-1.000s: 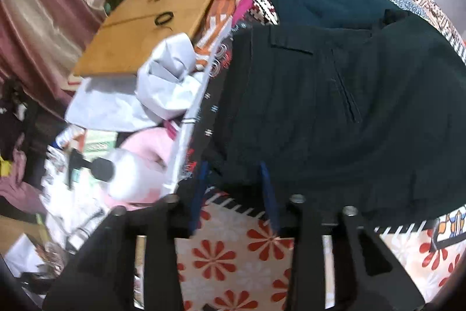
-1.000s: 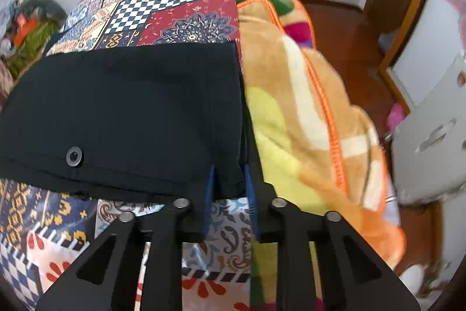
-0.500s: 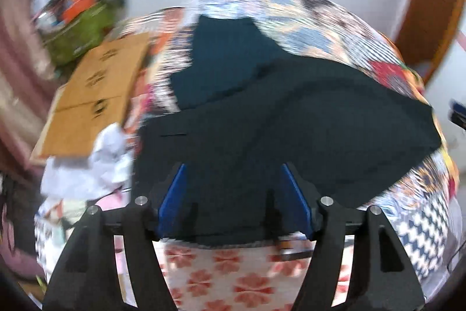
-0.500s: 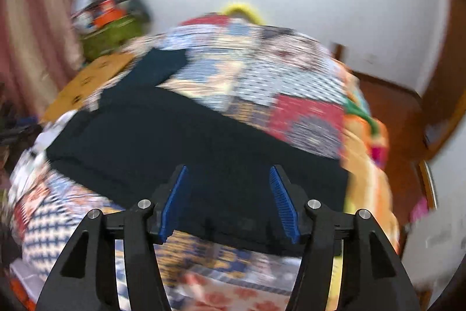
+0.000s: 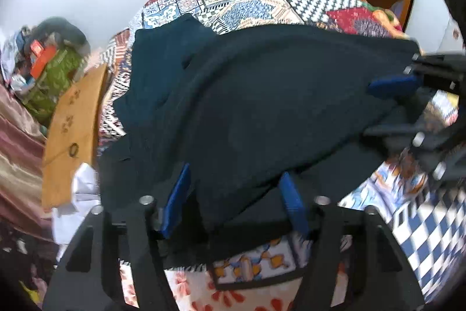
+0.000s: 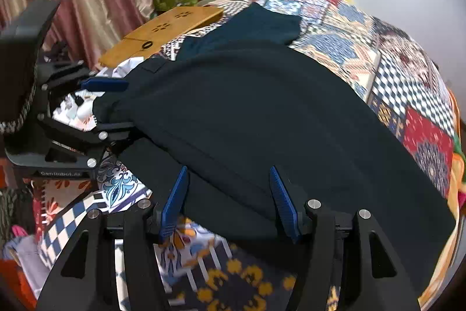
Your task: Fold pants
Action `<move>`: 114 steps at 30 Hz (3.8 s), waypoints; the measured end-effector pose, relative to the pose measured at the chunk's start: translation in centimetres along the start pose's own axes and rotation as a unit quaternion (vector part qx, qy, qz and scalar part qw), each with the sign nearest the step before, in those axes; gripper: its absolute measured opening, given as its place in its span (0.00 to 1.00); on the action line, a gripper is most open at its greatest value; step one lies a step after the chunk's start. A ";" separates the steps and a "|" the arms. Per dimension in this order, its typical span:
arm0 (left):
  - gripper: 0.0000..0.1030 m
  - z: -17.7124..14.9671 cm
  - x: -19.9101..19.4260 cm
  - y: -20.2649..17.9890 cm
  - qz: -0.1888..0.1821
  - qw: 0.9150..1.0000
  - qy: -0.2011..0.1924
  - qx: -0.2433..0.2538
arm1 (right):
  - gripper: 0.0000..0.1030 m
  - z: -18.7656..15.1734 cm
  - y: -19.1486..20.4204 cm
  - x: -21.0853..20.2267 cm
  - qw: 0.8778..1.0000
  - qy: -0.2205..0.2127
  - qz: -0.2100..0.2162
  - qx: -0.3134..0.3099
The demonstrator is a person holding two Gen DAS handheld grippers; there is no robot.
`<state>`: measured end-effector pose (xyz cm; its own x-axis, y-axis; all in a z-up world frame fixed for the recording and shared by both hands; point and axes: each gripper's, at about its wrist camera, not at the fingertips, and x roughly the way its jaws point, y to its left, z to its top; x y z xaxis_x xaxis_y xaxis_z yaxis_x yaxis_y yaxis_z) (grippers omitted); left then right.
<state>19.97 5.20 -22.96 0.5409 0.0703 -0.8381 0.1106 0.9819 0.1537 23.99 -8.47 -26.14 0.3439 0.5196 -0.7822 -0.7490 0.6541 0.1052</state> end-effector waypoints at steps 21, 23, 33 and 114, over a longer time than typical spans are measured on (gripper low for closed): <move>0.00 0.8 -4.5 -0.1 -0.061 0.995 -0.051 -0.054 | 0.03 0.0 3.2 -3.5 0.997 -0.045 0.021 -0.051; 0.00 1.0 -5.1 -0.5 -0.052 0.996 -0.060 -0.042 | 0.03 -0.3 3.2 -3.6 0.998 -0.041 0.017 -0.049; 0.39 -0.4 -2.6 0.1 -0.046 0.998 -0.012 -0.031 | 0.29 -0.3 2.5 -2.5 0.999 -0.018 -0.001 -0.030; 0.87 -5.5 10.3 13.8 0.062 0.972 0.115 -0.196 | 0.05 -9.7 -22.6 -7.4 0.935 -0.056 -0.229 0.263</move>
<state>22.47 20.41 -32.37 0.3238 0.1848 -0.9279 -0.2930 0.9521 0.0874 32.89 -32.49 -28.68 0.6405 0.1529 -0.7526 -0.1360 0.9871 0.0848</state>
